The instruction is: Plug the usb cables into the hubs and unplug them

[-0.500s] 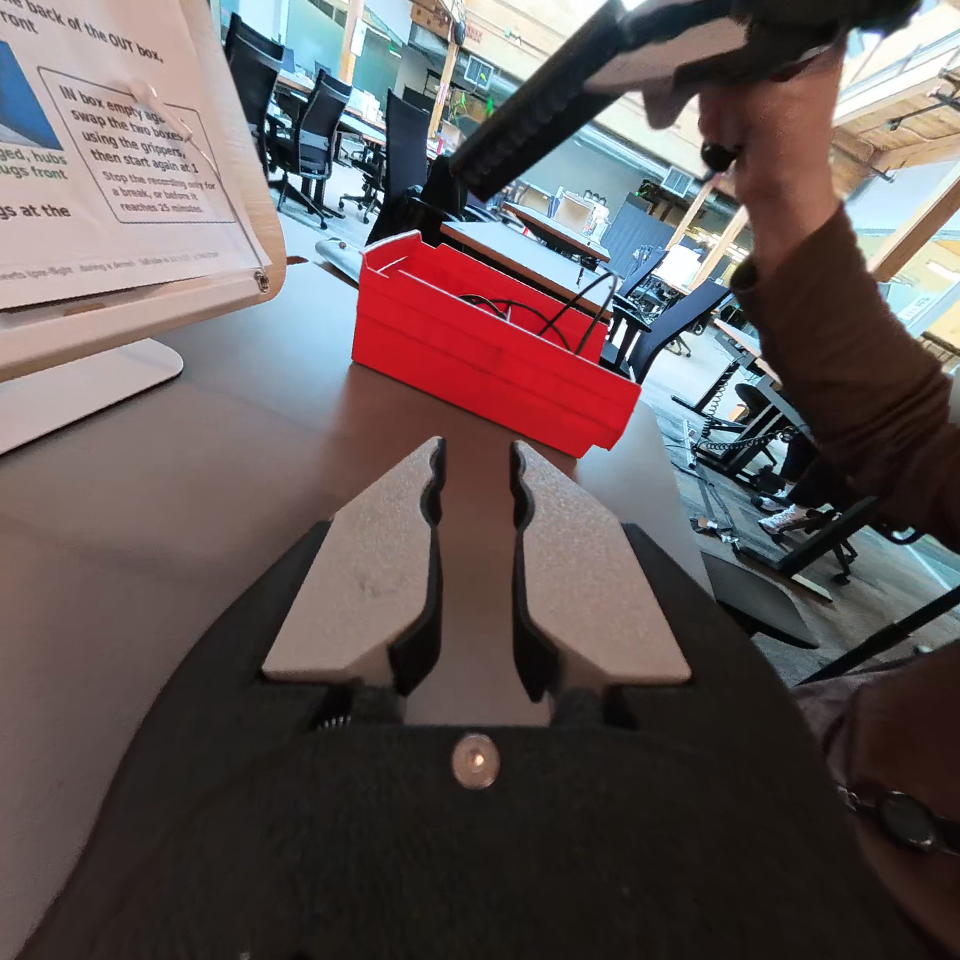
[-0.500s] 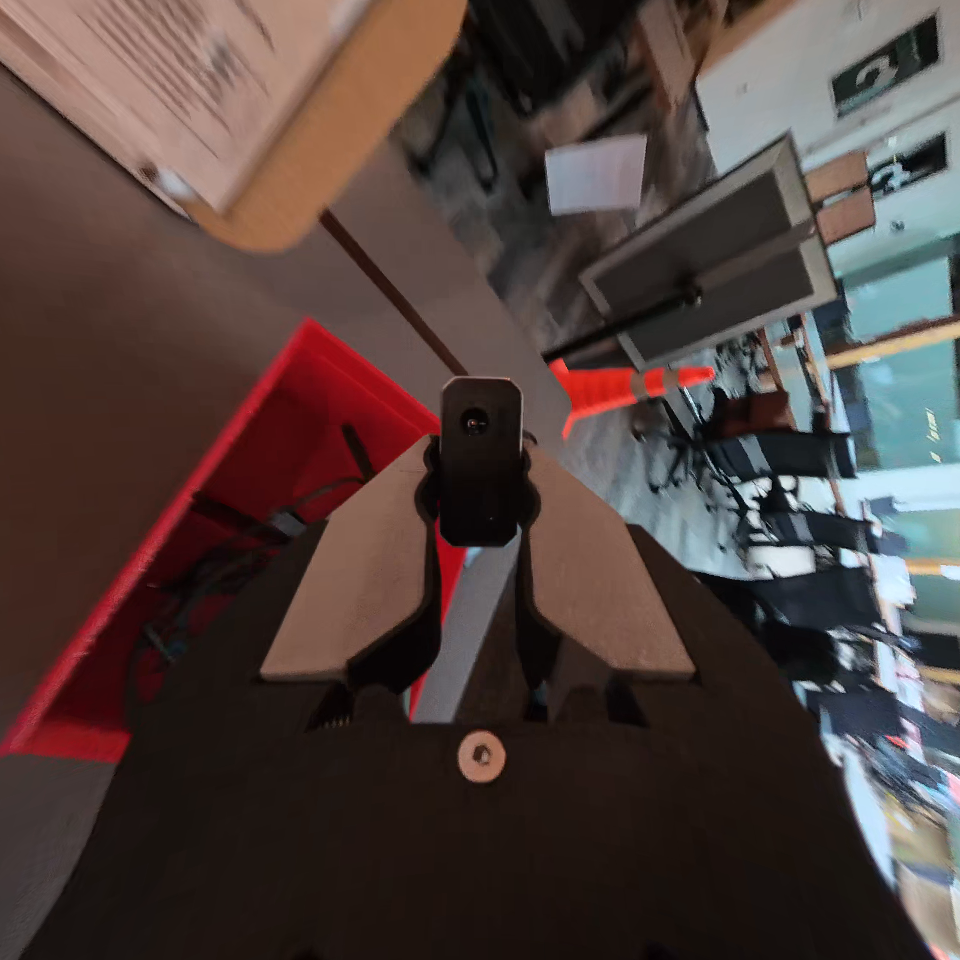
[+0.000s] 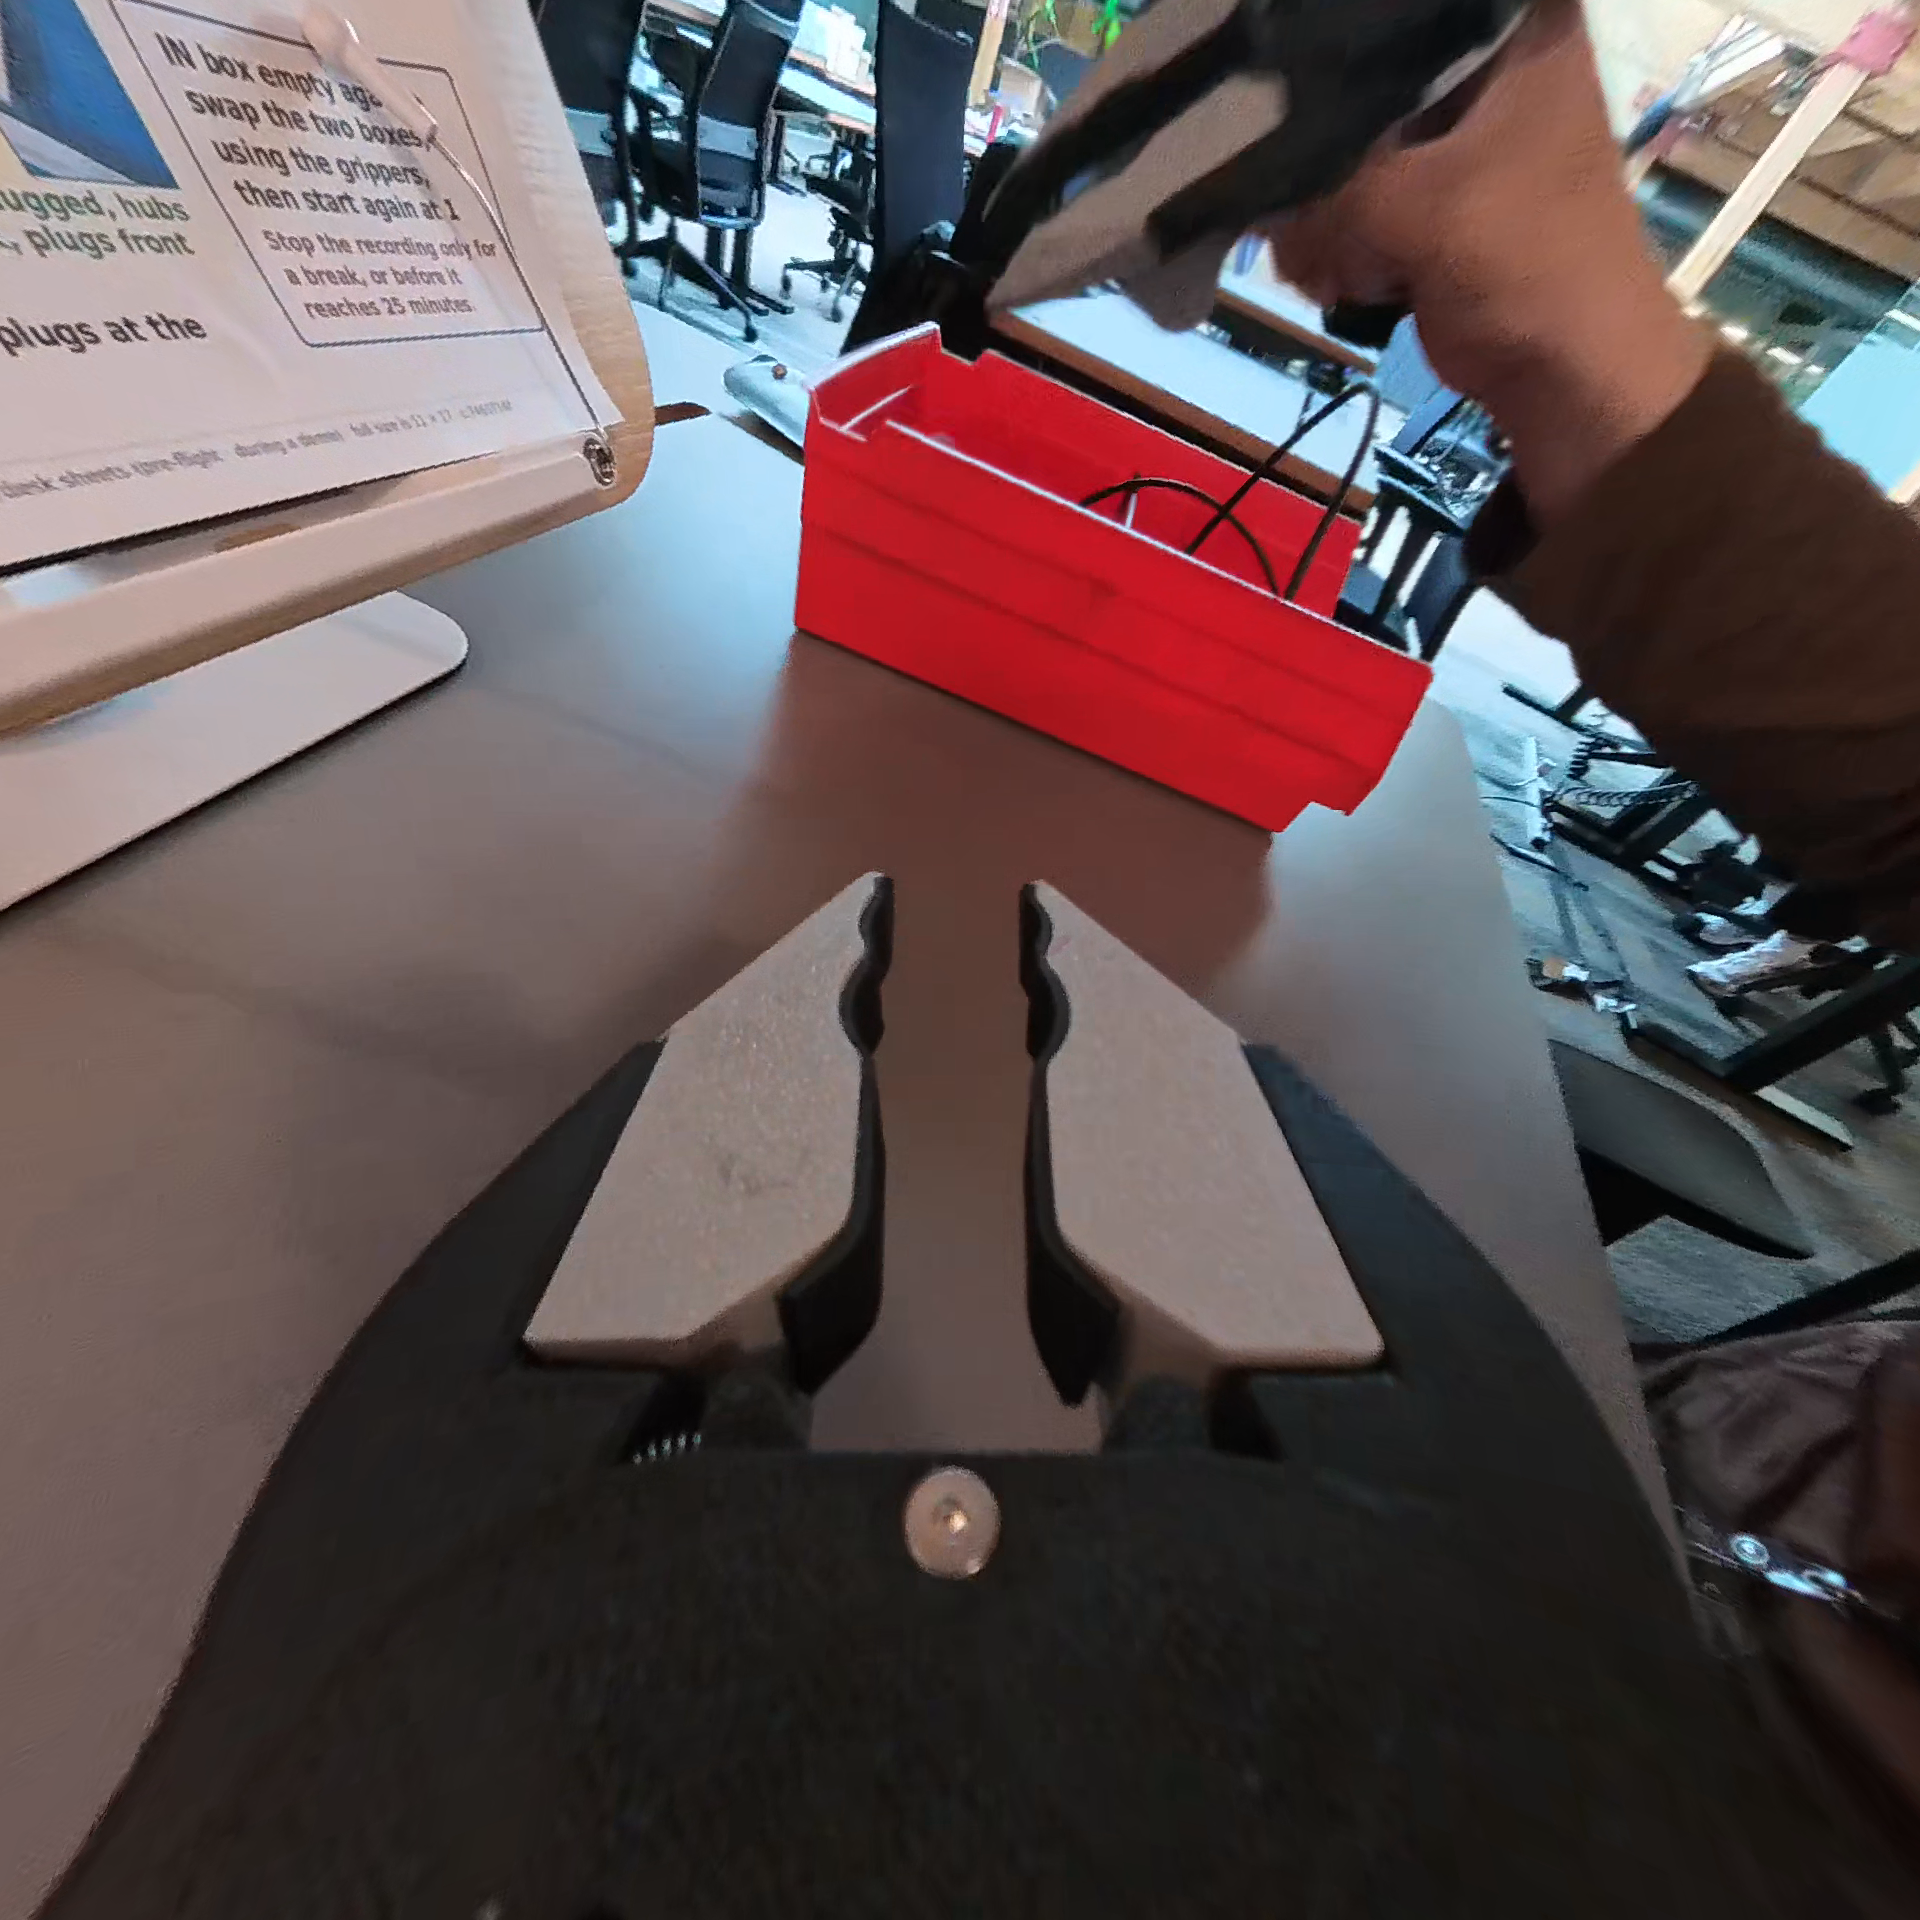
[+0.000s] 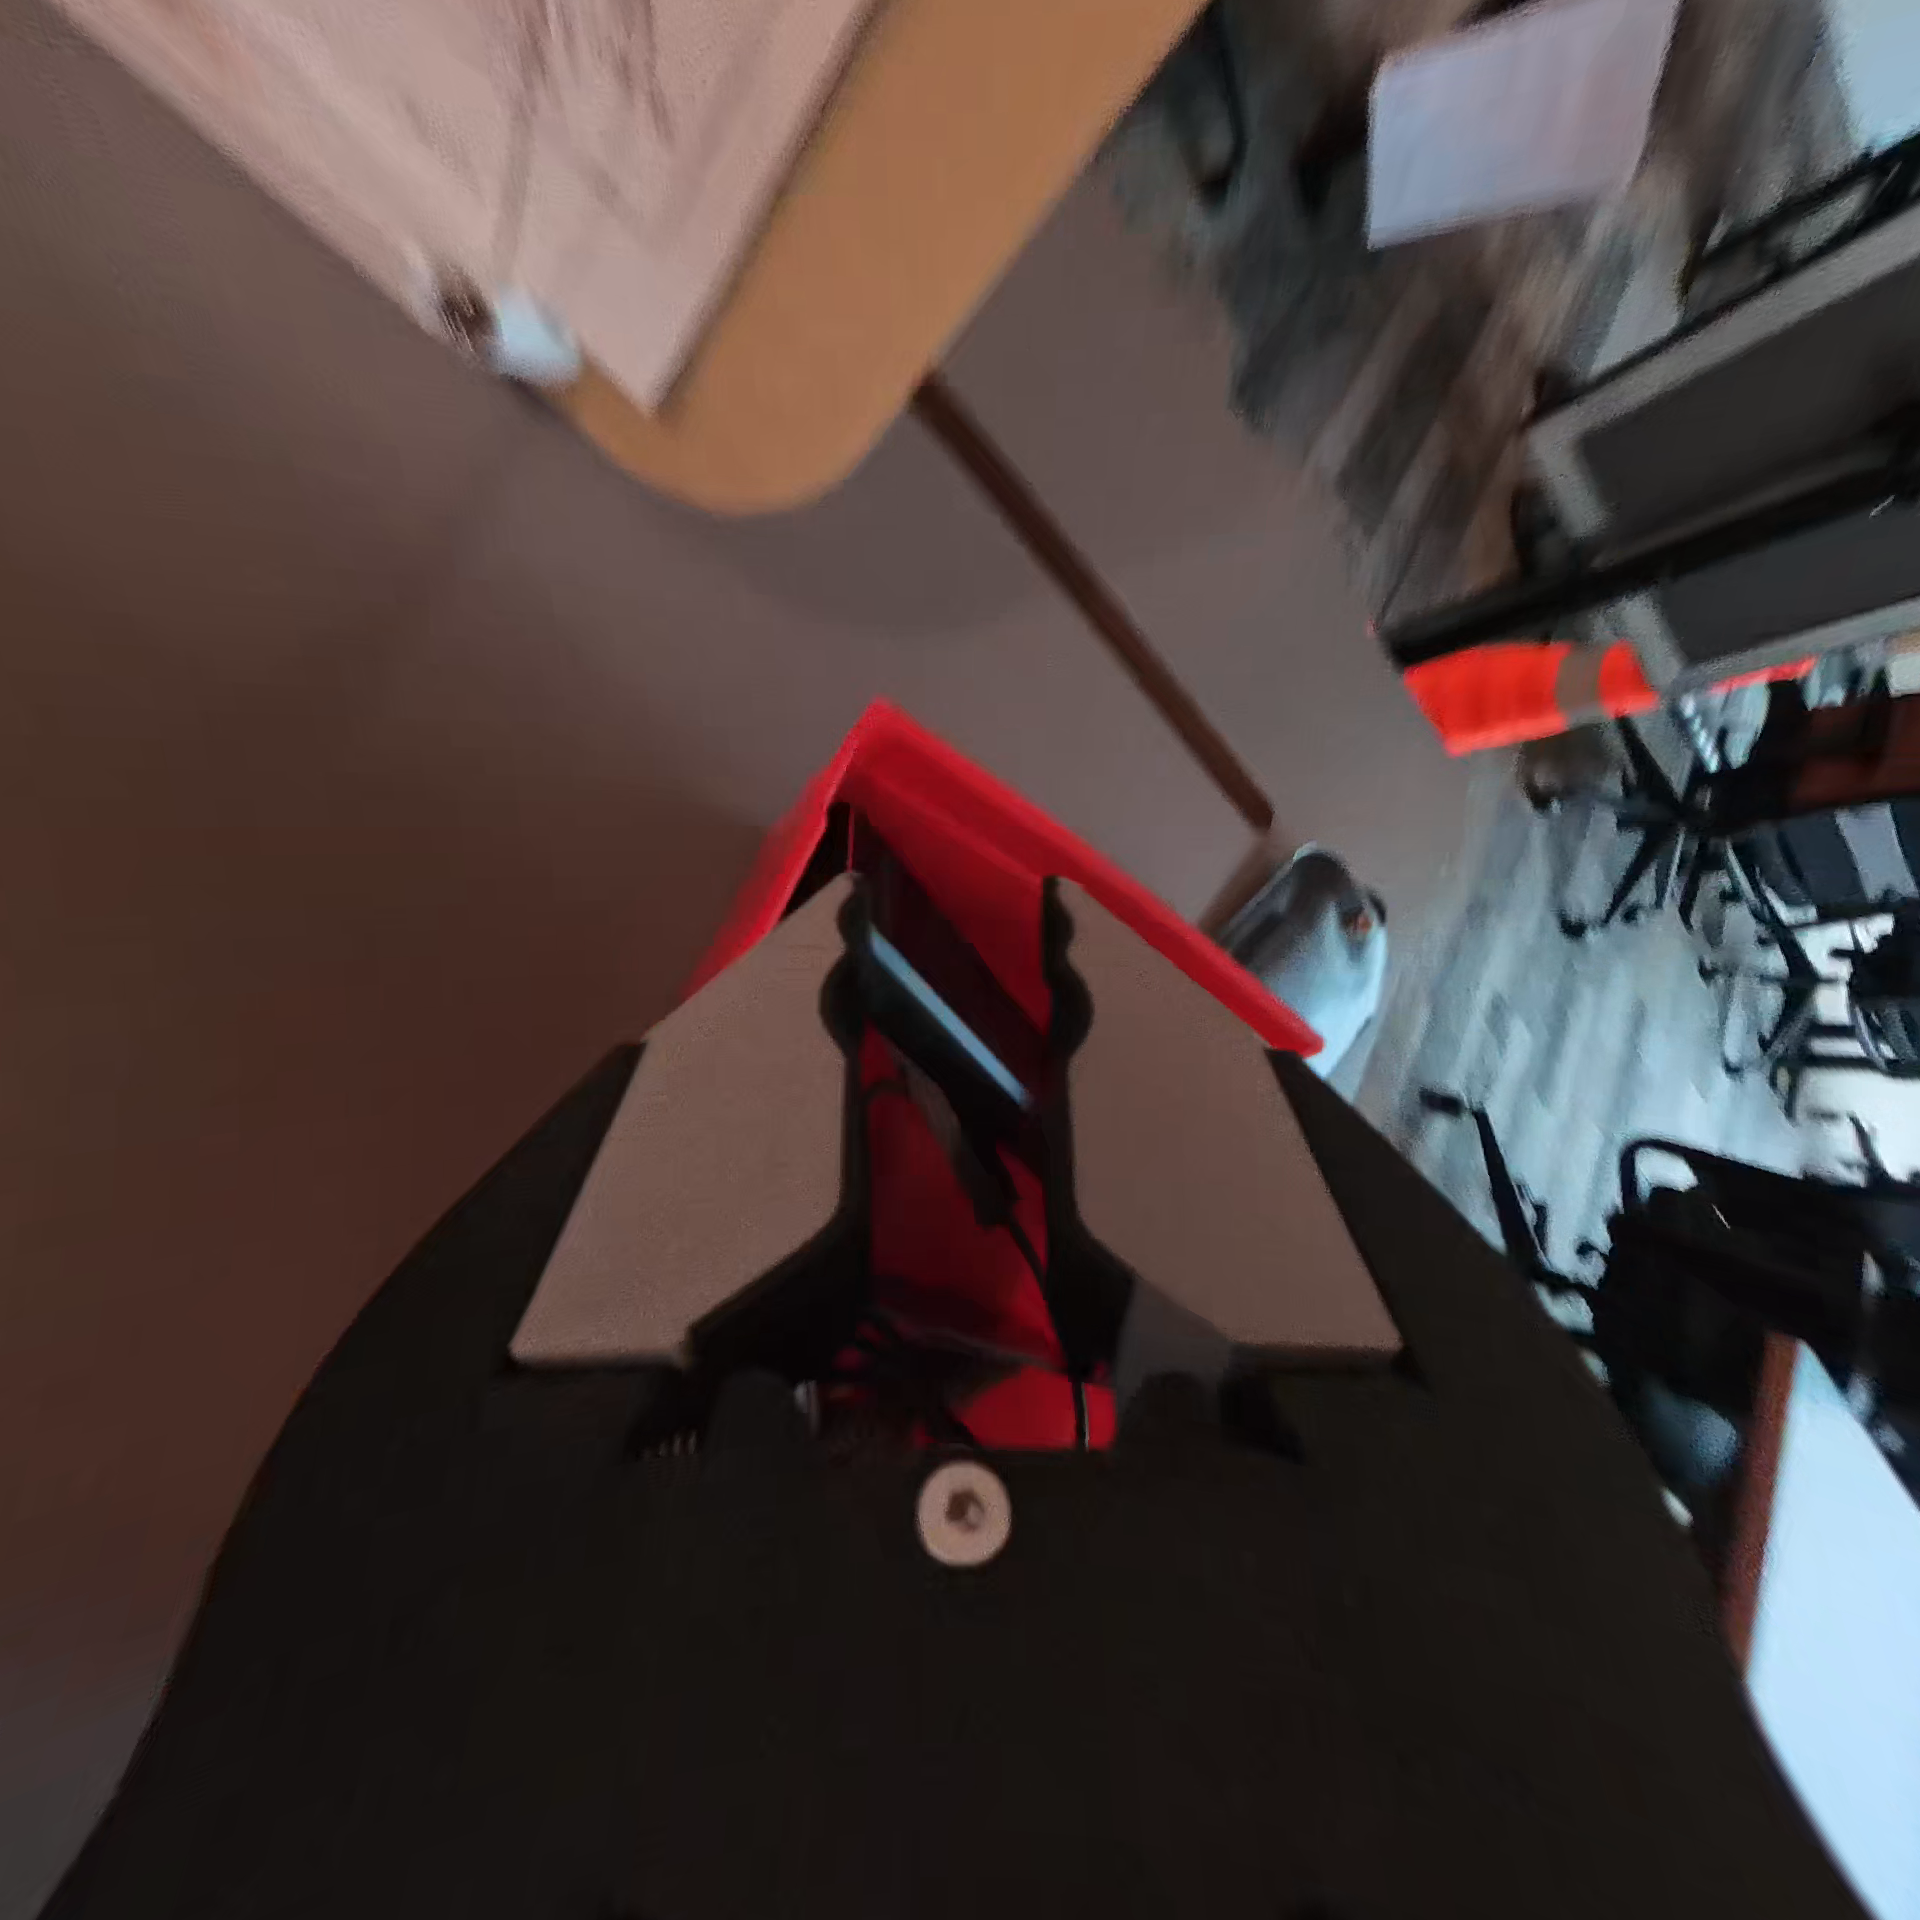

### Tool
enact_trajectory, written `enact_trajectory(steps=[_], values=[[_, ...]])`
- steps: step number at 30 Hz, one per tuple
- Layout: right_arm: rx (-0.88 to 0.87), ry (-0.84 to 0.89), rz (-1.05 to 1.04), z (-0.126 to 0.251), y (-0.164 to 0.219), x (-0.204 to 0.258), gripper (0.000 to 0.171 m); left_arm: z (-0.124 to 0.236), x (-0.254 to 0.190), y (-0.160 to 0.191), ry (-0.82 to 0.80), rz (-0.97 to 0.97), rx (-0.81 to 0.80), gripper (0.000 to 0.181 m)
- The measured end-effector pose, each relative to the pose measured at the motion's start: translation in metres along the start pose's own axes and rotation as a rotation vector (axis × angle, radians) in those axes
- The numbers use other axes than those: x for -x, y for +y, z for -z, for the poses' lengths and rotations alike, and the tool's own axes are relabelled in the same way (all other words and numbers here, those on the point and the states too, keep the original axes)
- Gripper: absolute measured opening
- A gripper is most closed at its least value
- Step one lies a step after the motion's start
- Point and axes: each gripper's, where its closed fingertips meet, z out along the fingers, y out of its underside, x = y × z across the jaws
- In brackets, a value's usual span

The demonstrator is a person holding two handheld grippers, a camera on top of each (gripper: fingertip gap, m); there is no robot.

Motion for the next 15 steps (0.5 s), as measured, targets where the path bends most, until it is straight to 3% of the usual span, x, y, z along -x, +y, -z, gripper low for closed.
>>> enact_trajectory(steps=[2,6,10,15], values=[[-0.113,-0.026,-0.047,0.025,-0.015,0.003,0.044,0.001,0.003,0.0,-0.022,-0.009,0.005,0.022],[-0.249,-0.097,-0.072,0.062,-0.006,0.031,0.053,0.001,0.004,0.0,-0.047,-0.026,0.005,0.023],[-0.296,0.006,-0.063,0.077,0.041,0.04,0.067,0.0,-0.01,-0.01,-0.053,-0.171,-0.036,0.023],[-0.353,-0.102,-0.15,0.094,0.099,0.071,0.091,-0.006,-0.039,0.004,-0.069,-0.291,-0.007,0.032]])
